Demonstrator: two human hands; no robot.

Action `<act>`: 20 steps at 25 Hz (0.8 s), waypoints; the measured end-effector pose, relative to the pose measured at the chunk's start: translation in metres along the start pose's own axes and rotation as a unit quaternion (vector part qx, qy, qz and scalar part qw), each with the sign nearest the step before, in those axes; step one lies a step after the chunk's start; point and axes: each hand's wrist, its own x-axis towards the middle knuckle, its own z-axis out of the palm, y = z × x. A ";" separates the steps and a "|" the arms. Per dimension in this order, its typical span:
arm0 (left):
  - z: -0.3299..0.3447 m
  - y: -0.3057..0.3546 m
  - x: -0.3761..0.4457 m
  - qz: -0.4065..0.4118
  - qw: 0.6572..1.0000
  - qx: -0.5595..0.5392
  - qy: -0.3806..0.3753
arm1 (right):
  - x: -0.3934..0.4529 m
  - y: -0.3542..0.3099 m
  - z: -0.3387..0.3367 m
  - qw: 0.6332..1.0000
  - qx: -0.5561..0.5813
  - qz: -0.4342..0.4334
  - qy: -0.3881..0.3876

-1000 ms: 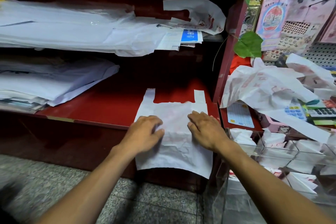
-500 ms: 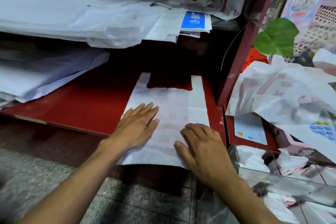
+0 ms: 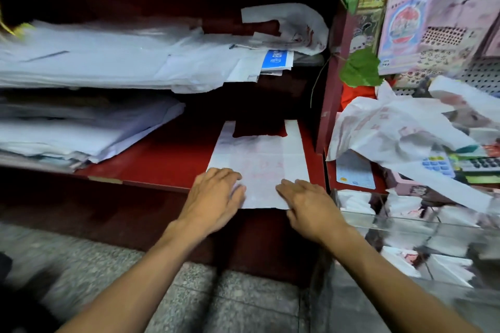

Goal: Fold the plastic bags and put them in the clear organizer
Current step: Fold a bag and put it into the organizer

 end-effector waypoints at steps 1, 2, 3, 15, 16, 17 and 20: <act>-0.008 -0.003 -0.011 0.001 1.000 -0.003 -0.020 | -0.002 0.000 -0.003 1.000 0.013 0.005 -0.012; -0.017 -0.007 -0.020 0.003 0.999 -0.001 -0.045 | -0.004 -0.001 -0.005 1.000 0.021 0.005 -0.014; -0.025 -0.011 -0.026 0.003 0.998 0.009 -0.067 | -0.007 0.000 -0.007 1.000 0.026 0.001 -0.013; 0.000 -0.046 -0.002 -0.072 0.986 -0.150 -0.021 | 0.009 0.014 -0.031 0.974 0.213 0.057 0.049; 0.001 -0.052 0.002 -0.078 0.976 -0.202 -0.015 | 0.012 0.017 -0.031 0.955 0.275 0.081 0.070; 0.002 -0.057 0.003 -0.093 0.961 -0.260 -0.008 | 0.014 0.019 -0.031 0.931 0.336 0.111 0.089; 0.004 -0.071 0.005 -0.168 0.906 -0.387 0.028 | 0.019 0.023 -0.025 0.868 0.454 0.176 0.100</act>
